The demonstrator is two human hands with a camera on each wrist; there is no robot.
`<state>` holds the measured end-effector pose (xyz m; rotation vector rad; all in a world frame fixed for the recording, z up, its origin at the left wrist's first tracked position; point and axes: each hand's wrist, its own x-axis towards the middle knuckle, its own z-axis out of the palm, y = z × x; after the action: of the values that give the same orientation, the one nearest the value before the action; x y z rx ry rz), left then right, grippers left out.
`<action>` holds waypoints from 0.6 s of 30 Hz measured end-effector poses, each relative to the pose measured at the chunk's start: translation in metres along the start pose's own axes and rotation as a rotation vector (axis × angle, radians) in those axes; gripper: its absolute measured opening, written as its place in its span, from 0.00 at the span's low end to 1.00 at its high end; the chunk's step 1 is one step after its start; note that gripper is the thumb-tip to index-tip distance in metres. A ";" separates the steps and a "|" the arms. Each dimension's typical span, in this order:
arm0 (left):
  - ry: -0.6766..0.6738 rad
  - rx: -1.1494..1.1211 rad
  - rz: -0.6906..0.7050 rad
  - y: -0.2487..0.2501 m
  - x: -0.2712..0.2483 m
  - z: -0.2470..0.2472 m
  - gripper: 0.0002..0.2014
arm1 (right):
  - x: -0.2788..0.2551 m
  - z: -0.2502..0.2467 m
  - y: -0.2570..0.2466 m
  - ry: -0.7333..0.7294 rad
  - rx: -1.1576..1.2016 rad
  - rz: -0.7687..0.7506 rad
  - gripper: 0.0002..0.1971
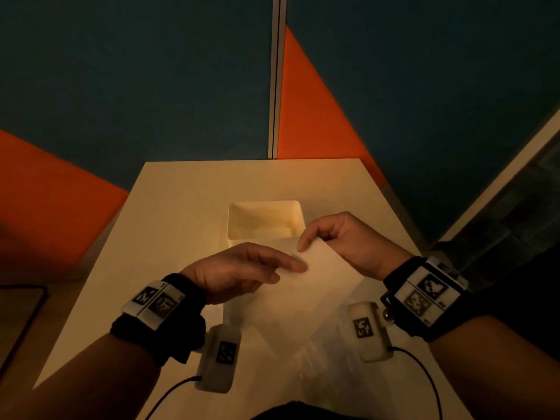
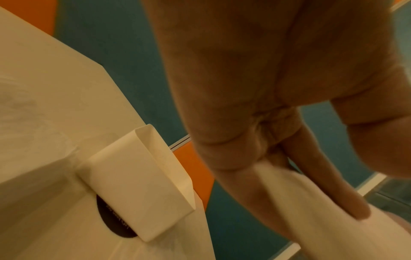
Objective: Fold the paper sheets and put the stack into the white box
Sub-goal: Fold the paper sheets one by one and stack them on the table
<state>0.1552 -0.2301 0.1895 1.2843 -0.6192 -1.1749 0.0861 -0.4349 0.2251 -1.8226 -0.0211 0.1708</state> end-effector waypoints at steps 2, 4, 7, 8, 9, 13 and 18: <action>0.108 -0.043 0.010 -0.001 -0.002 -0.002 0.16 | 0.002 -0.005 0.008 0.062 0.087 0.033 0.11; 0.298 -0.061 0.019 -0.007 -0.007 -0.007 0.16 | 0.005 -0.015 0.026 0.207 0.108 0.087 0.14; 0.576 -0.018 -0.011 -0.021 -0.019 -0.018 0.16 | 0.008 -0.029 0.072 0.459 -0.095 0.252 0.13; 0.661 0.004 -0.031 -0.028 -0.024 -0.023 0.16 | 0.007 -0.032 0.090 0.498 -0.194 0.313 0.13; 0.740 0.017 -0.052 -0.035 -0.028 -0.029 0.15 | 0.004 -0.034 0.106 0.498 -0.302 0.366 0.14; 0.952 0.033 -0.142 -0.067 -0.046 -0.049 0.17 | -0.017 -0.032 0.155 0.333 -0.626 0.530 0.30; 1.043 0.346 -0.274 -0.101 -0.062 -0.061 0.21 | -0.032 -0.025 0.183 0.238 -0.814 0.584 0.42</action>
<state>0.1562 -0.1366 0.0951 2.0757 0.1486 -0.4594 0.0440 -0.5093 0.0579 -2.6093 0.7057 0.3941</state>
